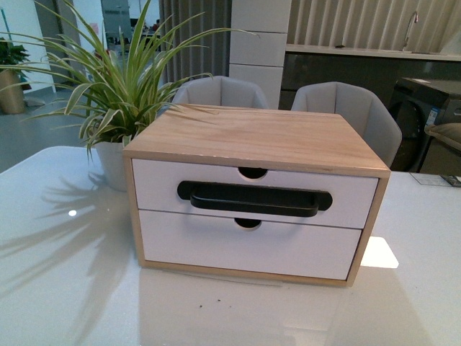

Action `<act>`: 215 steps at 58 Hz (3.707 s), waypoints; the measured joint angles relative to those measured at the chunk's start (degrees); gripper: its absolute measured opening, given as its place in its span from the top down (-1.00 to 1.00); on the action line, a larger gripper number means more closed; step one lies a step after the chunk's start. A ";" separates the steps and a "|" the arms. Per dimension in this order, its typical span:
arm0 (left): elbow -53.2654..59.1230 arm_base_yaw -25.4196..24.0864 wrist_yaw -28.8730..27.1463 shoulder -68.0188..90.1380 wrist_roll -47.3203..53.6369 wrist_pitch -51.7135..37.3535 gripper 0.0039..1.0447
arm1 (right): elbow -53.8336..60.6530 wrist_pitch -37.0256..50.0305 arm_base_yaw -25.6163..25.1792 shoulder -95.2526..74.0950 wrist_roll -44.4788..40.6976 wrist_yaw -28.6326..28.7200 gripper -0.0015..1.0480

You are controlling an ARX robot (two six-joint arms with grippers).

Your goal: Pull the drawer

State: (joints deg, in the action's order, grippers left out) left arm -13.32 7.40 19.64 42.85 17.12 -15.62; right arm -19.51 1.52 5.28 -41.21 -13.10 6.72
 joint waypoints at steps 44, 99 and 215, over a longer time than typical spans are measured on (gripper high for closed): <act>-38.21 10.29 13.31 42.69 44.76 30.53 -0.87 | -32.33 -13.46 7.76 -37.57 -33.20 8.35 -0.83; -64.83 14.38 7.91 66.49 52.11 40.89 -0.87 | -49.37 -20.92 13.60 -56.06 -40.37 10.45 -0.83; -71.08 12.63 3.89 75.10 59.01 41.79 -0.87 | -55.56 -18.80 14.14 -66.66 -41.97 9.62 -0.83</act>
State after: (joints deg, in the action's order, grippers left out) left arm -84.40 20.03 23.53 117.95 76.14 26.17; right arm -75.07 -17.28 19.42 -107.87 -55.07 16.34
